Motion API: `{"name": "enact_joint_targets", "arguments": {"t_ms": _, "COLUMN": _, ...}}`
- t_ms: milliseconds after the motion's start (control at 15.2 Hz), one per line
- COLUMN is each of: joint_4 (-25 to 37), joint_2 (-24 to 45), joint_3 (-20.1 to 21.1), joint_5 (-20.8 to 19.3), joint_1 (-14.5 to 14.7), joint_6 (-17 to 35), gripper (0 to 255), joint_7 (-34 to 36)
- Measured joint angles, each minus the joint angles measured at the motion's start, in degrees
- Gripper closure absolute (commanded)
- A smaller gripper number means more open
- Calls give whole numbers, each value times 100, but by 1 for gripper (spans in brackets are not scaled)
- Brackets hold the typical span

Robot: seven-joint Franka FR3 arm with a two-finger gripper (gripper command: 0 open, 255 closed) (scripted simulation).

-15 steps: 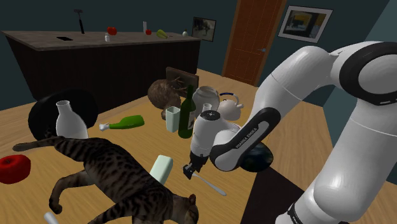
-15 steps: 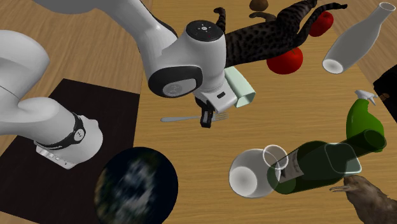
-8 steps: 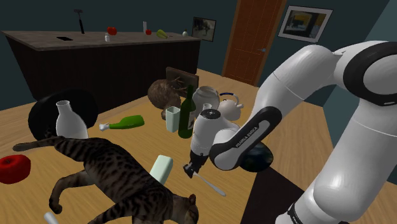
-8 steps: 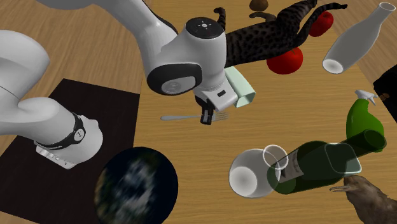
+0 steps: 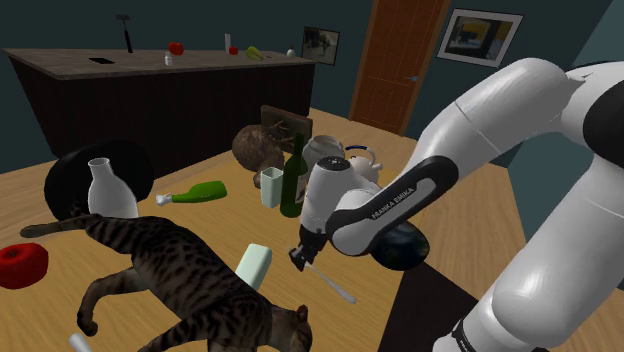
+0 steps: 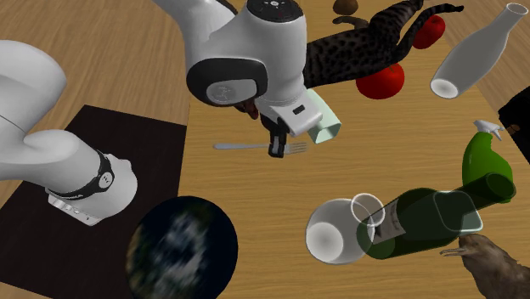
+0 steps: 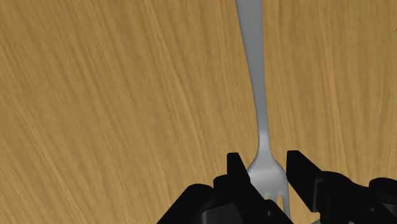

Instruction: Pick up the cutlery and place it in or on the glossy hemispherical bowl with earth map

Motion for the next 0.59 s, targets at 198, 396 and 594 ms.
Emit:
{"name": "enact_joint_targets", "arguments": {"t_ms": 198, "joint_4": 38, "joint_2": -275, "joint_3": 10, "joint_5": 272, "joint_1": 22, "joint_6": -279, "gripper": 255, "joint_7": -201}}
{"name": "enact_joint_targets", "arguments": {"t_ms": 396, "joint_4": 53, "joint_2": -525, "joint_3": 1, "joint_5": 480, "joint_1": 60, "joint_6": -519, "gripper": 255, "joint_7": -343}}
{"name": "enact_joint_targets", "arguments": {"t_ms": 594, "joint_4": 146, "joint_2": -755, "joint_3": -28, "joint_5": 638, "joint_1": 94, "joint_6": -821, "gripper": 255, "joint_7": -463}}
